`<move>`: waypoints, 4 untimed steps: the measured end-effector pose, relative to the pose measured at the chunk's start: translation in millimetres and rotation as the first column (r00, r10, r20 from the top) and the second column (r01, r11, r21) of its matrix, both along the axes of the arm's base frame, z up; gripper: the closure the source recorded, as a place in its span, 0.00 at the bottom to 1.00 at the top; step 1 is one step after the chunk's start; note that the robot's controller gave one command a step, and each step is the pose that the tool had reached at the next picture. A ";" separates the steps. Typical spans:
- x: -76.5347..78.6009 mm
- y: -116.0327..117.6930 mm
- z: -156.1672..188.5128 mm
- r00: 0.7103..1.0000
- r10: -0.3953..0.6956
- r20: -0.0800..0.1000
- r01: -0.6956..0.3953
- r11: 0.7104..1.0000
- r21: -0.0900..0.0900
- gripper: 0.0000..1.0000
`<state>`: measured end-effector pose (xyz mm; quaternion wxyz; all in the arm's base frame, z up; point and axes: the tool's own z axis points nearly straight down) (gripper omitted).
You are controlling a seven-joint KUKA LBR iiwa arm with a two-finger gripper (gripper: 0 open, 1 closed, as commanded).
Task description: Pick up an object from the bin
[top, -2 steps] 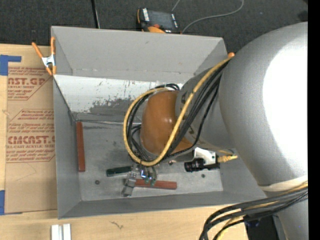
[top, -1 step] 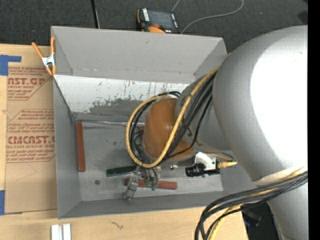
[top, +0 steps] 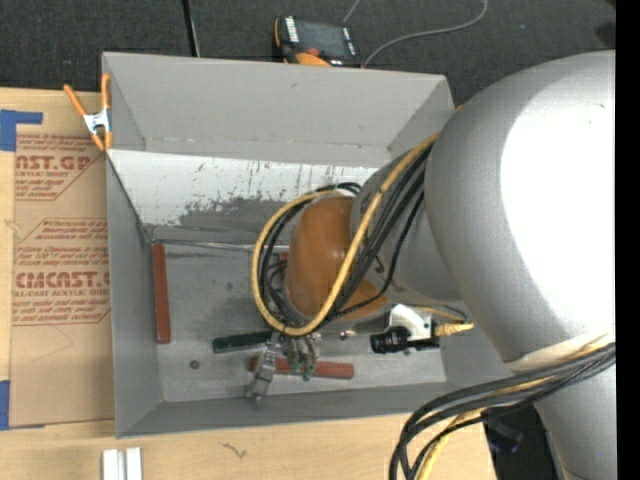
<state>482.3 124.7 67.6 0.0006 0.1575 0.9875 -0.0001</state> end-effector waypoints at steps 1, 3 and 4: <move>-0.3 0.2 0.3 1.000 0.001 -0.001 -0.001 1.000 0.001 1.00; 0.4 1.4 61.9 1.000 0.002 -0.001 -0.002 1.000 0.001 1.00; 1.5 2.2 124.1 1.000 0.003 0.004 -0.003 1.000 0.002 1.00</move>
Offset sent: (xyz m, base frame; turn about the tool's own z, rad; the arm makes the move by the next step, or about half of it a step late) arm 0.0000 0.0000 0.0000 0.0000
